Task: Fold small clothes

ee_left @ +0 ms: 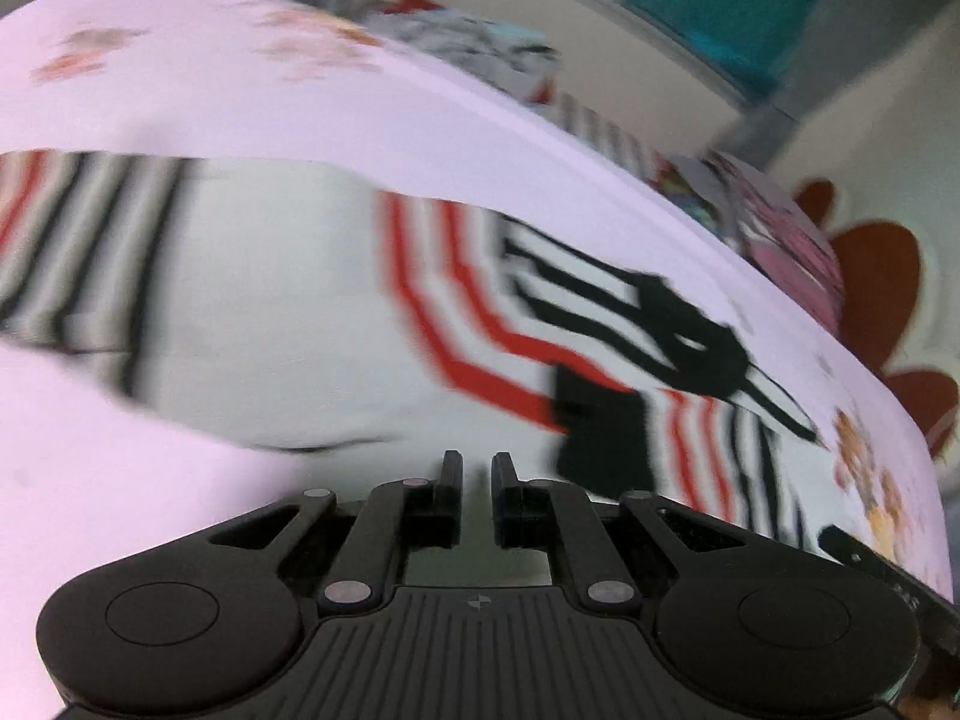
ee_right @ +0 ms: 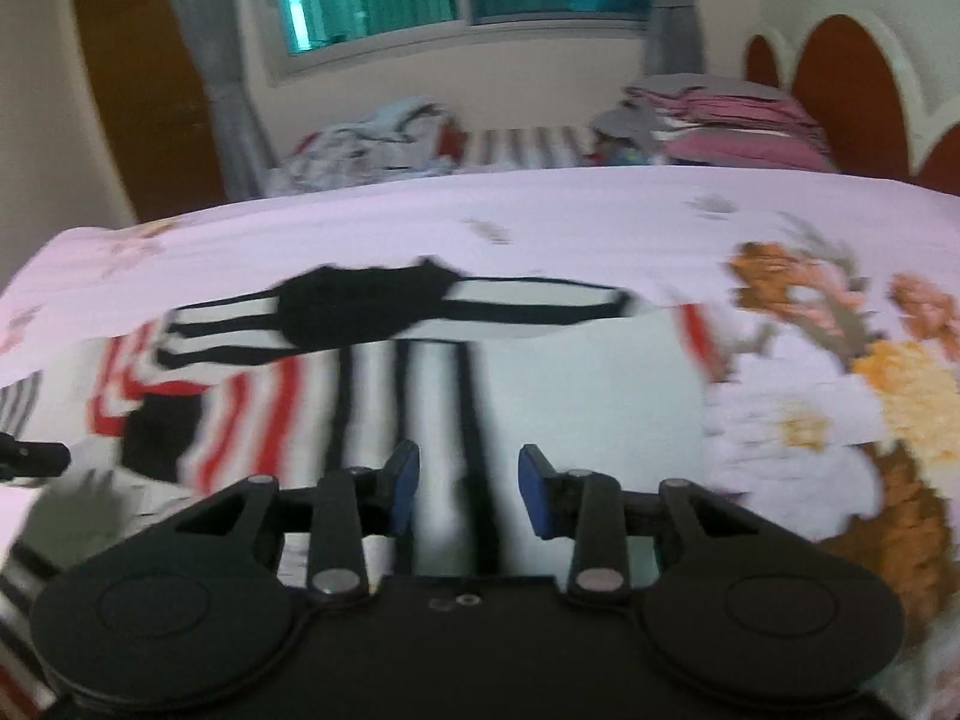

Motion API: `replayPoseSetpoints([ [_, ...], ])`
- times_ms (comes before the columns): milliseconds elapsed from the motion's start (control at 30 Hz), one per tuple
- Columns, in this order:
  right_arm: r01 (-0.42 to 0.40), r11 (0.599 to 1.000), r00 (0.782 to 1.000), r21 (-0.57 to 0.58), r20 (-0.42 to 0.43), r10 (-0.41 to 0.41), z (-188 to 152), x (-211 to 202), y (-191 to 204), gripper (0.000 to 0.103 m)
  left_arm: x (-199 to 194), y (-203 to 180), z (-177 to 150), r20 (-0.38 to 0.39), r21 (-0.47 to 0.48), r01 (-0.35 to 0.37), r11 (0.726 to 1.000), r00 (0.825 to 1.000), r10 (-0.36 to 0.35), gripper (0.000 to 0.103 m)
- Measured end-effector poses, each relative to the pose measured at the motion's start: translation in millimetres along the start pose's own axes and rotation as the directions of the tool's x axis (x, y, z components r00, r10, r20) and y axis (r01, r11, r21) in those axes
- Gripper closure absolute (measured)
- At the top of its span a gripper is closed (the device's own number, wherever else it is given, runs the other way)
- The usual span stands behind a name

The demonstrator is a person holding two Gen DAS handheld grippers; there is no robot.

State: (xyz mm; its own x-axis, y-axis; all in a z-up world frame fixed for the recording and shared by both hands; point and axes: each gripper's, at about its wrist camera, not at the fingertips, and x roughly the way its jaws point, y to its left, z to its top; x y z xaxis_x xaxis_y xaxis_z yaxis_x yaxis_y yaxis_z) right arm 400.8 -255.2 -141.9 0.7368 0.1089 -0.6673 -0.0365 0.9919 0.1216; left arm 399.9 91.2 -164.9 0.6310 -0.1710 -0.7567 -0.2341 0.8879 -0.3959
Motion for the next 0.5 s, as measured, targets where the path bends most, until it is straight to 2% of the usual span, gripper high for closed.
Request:
replayPoseSetpoints([
  [133, -0.065, 0.998, 0.998, -0.017, -0.006, 0.065, -2.4, 1.3, 43.3, 0.067, -20.9, 48.9, 2.8, 0.032, -0.066, -0.049, 0.997, 0.998, 0.051, 0.094],
  [167, -0.077, 0.997, 0.997, -0.021, -0.007, 0.077, -2.6, 1.0, 54.0, 0.067, -24.0, 61.0, 3.5, 0.036, -0.083, -0.06, 0.995, 0.997, 0.063, 0.08],
  [200, -0.086, 0.996, 0.996, -0.028, -0.01, 0.086, -2.9, 1.7, 64.3, 0.067, -27.8, 73.9, 5.9, 0.043, -0.104, -0.07, 0.992, 0.996, 0.075, 0.048],
  [267, -0.107, 0.993, 0.994, -0.048, -0.017, 0.106, -2.8, 4.7, 86.9, 0.066, -38.7, 98.4, 7.8, 0.076, -0.151, -0.125, 0.981, 0.988, 0.137, 0.02],
  [500, -0.131, 0.986, 0.991, -0.1, -0.033, 0.128, -1.0, 18.2, 154.1, 0.066, -51.4, 176.3, 26.7, 0.125, -0.266, -0.132, 0.955, 0.978, 0.17, 0.02],
])
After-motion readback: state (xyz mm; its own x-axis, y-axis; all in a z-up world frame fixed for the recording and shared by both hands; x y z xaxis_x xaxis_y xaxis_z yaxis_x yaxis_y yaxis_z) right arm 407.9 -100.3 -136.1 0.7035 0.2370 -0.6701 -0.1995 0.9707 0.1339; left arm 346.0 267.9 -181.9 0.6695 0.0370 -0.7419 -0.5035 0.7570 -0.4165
